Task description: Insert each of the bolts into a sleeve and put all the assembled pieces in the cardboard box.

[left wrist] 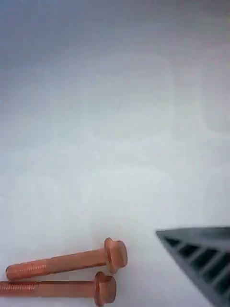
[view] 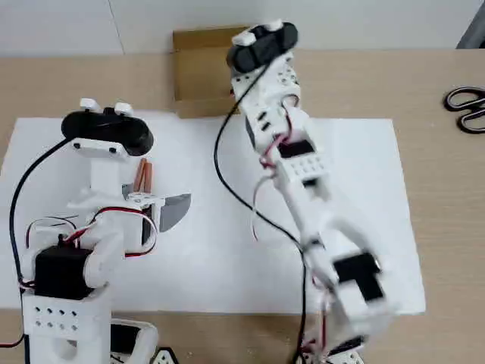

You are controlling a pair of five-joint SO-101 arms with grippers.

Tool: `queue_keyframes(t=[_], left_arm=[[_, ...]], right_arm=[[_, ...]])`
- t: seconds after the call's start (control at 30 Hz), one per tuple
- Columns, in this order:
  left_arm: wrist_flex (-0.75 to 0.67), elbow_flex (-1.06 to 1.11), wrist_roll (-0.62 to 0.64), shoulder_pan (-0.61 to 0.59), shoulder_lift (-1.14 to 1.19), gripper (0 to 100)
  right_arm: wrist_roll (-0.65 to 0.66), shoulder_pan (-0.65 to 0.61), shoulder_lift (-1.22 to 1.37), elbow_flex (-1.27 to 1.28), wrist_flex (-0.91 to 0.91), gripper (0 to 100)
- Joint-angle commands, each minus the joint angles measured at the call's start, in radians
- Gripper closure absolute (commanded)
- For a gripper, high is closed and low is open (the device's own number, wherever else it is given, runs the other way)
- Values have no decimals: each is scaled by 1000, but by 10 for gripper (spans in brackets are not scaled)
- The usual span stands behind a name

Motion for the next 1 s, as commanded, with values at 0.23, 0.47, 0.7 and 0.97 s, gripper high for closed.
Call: queue_keyframes(t=[0.23, 0.47, 0.7, 0.97], left_arm=[[-44, 50, -5, 0, -11, 685], [-55, 59, -5, 5, -11, 686], [-55, 59, -5, 5, -11, 686], [-55, 59, -5, 5, -11, 686]], right_arm=[[12, 7, 479, -522, -35, 987], [14, 7, 555, -543, 21, 893], [14, 7, 553, -545, 79, 839], [14, 36, 550, -589, 113, 839]])
